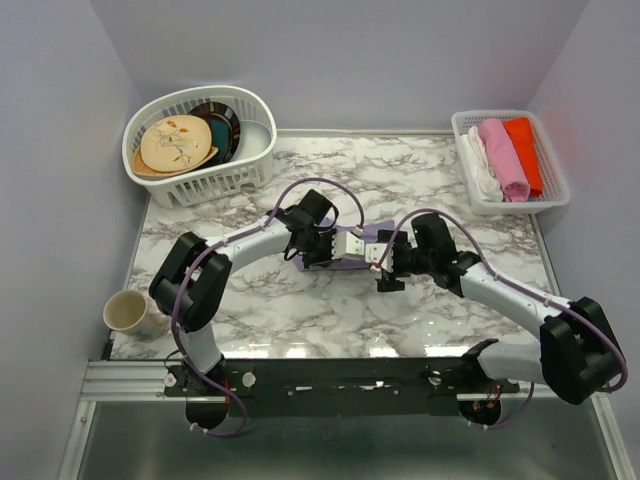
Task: Roll the t-shirts
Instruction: Roll the T-shirt to the center of the board.
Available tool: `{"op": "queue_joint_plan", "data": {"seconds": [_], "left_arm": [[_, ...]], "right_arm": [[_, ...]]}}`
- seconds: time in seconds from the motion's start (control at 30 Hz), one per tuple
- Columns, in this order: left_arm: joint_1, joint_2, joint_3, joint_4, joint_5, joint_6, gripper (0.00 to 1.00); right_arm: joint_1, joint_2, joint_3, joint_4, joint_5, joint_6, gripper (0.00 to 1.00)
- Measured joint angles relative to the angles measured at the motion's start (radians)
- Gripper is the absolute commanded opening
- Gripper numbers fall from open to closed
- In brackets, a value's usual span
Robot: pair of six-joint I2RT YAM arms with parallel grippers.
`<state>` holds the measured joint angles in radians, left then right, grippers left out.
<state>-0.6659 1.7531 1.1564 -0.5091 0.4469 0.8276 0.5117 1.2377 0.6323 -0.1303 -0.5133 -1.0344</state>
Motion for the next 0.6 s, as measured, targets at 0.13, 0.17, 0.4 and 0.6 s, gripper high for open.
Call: {"op": "queue_joint_plan", "data": {"seconds": [0.13,0.17,0.4,0.6], "left_arm": [[0.006,0.005,0.005,-0.025,0.031,-0.008,0.01],[0.012,0.008,0.01,-0.033,0.041,-0.01,0.01],[0.048,0.045,0.052,-0.082,0.098,-0.028,0.02],[0.094,0.066,0.119,-0.164,0.174,-0.028,0.02]], "right_arm": [[0.006,0.049,-0.008,0.063,0.02,-0.033,1.0],[0.01,0.069,-0.008,0.074,0.022,-0.042,1.0],[0.024,0.169,-0.002,0.106,0.032,-0.101,0.79],[0.026,0.232,0.037,0.111,0.077,-0.103,0.44]]}}
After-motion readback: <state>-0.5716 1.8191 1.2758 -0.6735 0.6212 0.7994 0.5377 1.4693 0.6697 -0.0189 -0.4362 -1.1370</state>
